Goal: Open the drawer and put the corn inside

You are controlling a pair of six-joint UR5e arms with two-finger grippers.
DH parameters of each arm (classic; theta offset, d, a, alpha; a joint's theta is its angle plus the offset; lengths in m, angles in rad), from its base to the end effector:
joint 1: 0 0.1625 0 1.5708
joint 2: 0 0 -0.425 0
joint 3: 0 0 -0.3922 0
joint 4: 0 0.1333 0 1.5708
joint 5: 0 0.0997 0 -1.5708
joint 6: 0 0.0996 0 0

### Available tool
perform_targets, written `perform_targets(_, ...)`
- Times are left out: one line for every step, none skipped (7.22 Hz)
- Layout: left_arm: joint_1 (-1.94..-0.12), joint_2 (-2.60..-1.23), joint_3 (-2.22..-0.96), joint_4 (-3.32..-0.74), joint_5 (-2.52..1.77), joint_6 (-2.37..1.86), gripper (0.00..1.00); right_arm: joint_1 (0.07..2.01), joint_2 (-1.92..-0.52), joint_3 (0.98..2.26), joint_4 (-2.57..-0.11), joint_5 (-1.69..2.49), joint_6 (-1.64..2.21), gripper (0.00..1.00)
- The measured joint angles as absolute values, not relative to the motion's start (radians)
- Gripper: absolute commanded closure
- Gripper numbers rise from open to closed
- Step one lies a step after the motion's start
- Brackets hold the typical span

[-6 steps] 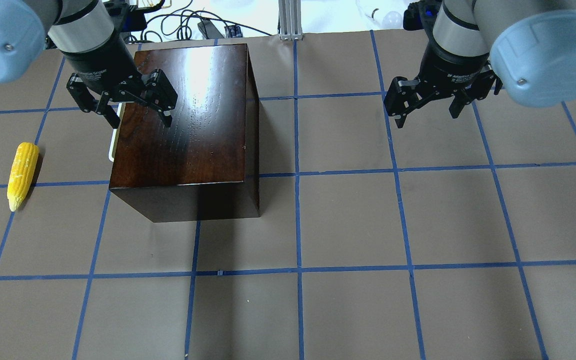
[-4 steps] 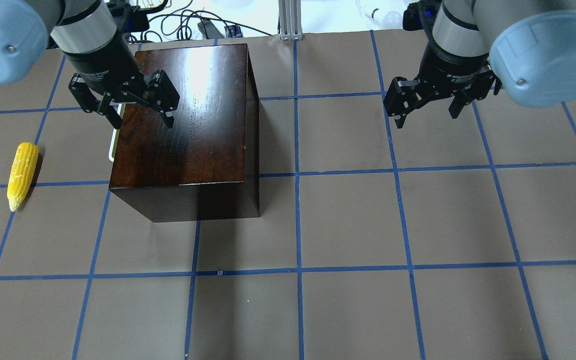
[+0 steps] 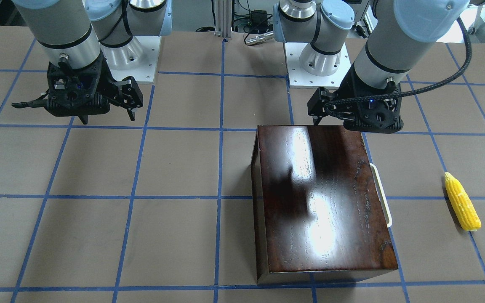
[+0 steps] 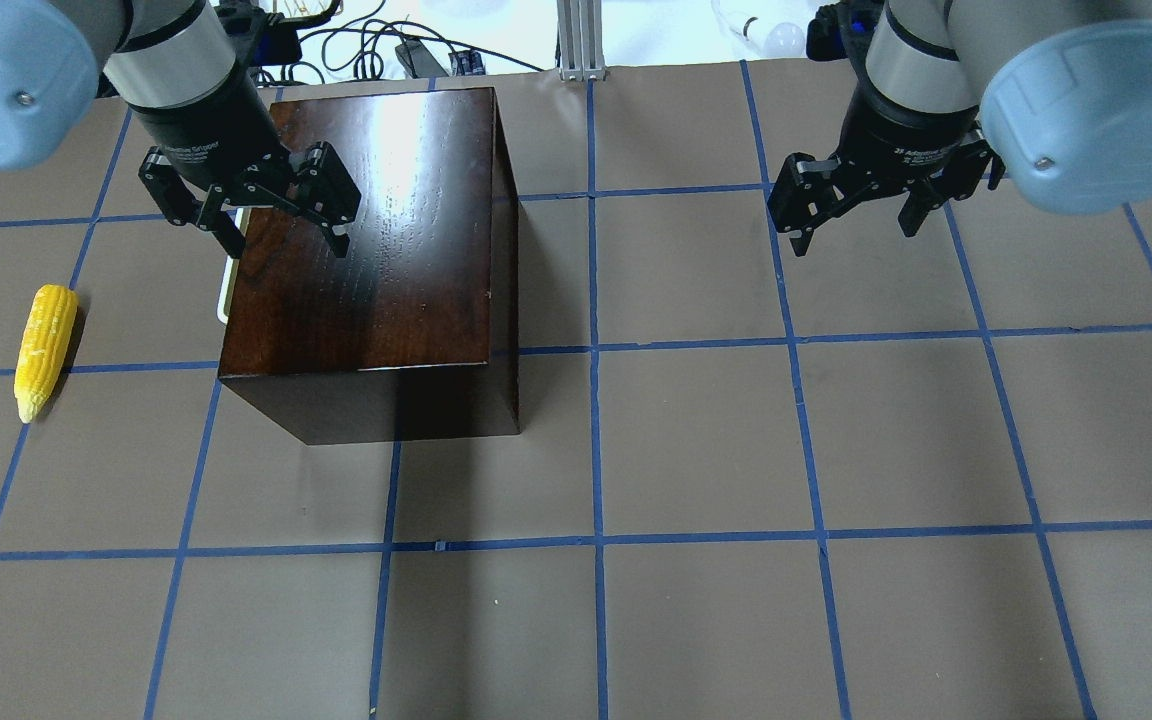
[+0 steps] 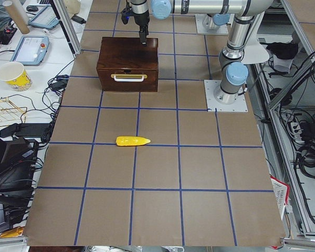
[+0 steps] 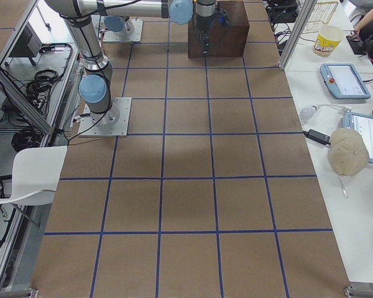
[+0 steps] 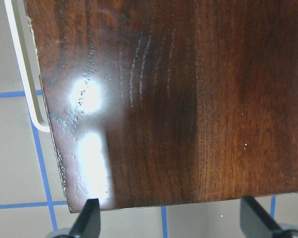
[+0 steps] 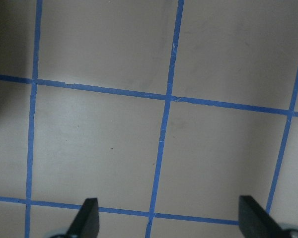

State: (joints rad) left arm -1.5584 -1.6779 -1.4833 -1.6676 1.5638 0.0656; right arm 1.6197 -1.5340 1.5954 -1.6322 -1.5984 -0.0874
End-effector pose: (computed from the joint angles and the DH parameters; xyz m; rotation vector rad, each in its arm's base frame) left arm -0.1275 -0.5266 0.4669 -0.0825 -3.1237 -0.1815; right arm 0.1552 -0.4998 0.4636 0.2121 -3.1068 -0.0008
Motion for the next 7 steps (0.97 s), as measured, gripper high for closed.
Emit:
perform_targets(-1.558,-1.68,-1.483,-1.668,1.564,0.066,0.0,1.62,-1.534,1.595,-1.632,-1.598,-0.087,0.0)
perform_targets(-1.558,-1.68,-1.482,-1.668,1.564,0.069,0.0,1.621,-1.534,1.595,-1.632,-1.598,-0.087,0.0)
perform_targets(-1.558,-1.672,-1.48,-1.668,1.56,0.069,0.0,1.621,-1.534,1.595,-1.632,-1.598,-0.087,0.0)
perform_targets(-1.557,-1.664,-1.48,-1.669,1.556,0.064,0.0,1.62,-1.534,1.595,-1.632,-1.598,-0.087,0.0)
perform_targets(-1.557,-1.661,-1.481,-1.669,1.557,0.061,0.0,1.621,-1.534,1.595,-1.632,-1.598,-0.087,0.0)
perform_targets(-1.553,-1.66,-1.481,-1.669,1.562,0.063,0.0,1.621,-1.534,1.595,-1.632,-1.598,-0.087,0.0)
perform_targets(-1.547,-1.66,-1.481,-1.669,1.564,0.067,0.0,1.621,-1.534,1.595,-1.632,-1.598,-0.087,0.0)
